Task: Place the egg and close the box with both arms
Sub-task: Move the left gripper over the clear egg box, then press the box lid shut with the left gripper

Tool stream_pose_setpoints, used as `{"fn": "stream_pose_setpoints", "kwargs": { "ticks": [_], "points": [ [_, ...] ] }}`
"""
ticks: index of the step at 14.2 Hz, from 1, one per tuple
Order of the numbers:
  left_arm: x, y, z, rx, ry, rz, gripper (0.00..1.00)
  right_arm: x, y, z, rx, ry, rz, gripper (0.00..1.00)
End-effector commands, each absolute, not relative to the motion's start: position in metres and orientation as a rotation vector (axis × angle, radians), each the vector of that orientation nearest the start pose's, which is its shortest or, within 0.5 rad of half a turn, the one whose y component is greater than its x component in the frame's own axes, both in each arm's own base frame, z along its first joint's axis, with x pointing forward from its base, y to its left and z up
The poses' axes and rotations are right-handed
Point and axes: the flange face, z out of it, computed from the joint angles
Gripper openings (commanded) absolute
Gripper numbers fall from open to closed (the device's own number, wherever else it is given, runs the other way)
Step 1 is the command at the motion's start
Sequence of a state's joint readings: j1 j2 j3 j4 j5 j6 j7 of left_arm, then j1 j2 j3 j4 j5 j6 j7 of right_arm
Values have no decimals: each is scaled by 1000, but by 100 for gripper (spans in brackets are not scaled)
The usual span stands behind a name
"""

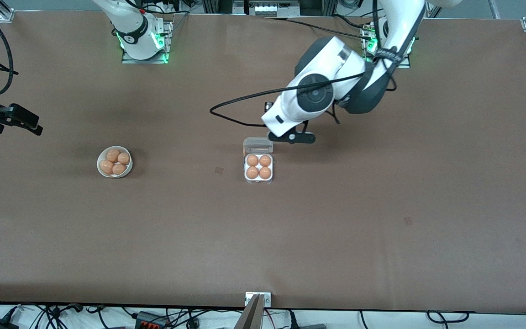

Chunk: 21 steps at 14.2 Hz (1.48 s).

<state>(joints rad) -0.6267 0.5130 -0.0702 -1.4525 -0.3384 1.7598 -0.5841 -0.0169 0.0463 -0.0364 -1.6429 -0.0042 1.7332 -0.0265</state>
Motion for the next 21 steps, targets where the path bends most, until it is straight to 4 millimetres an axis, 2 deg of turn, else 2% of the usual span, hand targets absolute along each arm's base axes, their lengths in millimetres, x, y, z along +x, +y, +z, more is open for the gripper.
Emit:
{"fn": "stream_pose_setpoints", "kwargs": {
  "ticks": [1,2,4,6,10,12,16,21],
  "points": [
    [519,-477,338,-3297,-1,554,1,576,-28,582,-3154,12,-79,100],
    [515,-486,322,-3295,12,544,1,576,-28,582,-3153,15,-79,100],
    [513,-492,303,-3292,16,540,1,575,-29,582,-3153,15,-72,100],
    [496,-511,286,-3275,68,538,1,574,-28,581,-3153,8,-53,100],
    [495,-514,265,-3251,133,539,1,568,-26,578,-3156,3,20,100],
    [503,-520,259,-3262,132,523,1,568,-25,580,-3156,0,18,100],
    [531,-526,263,-3282,136,408,1,571,-26,579,-3156,2,3,100],
    [565,-512,267,-3317,79,258,1,574,-26,578,-3157,2,-23,100]
  ]
}}
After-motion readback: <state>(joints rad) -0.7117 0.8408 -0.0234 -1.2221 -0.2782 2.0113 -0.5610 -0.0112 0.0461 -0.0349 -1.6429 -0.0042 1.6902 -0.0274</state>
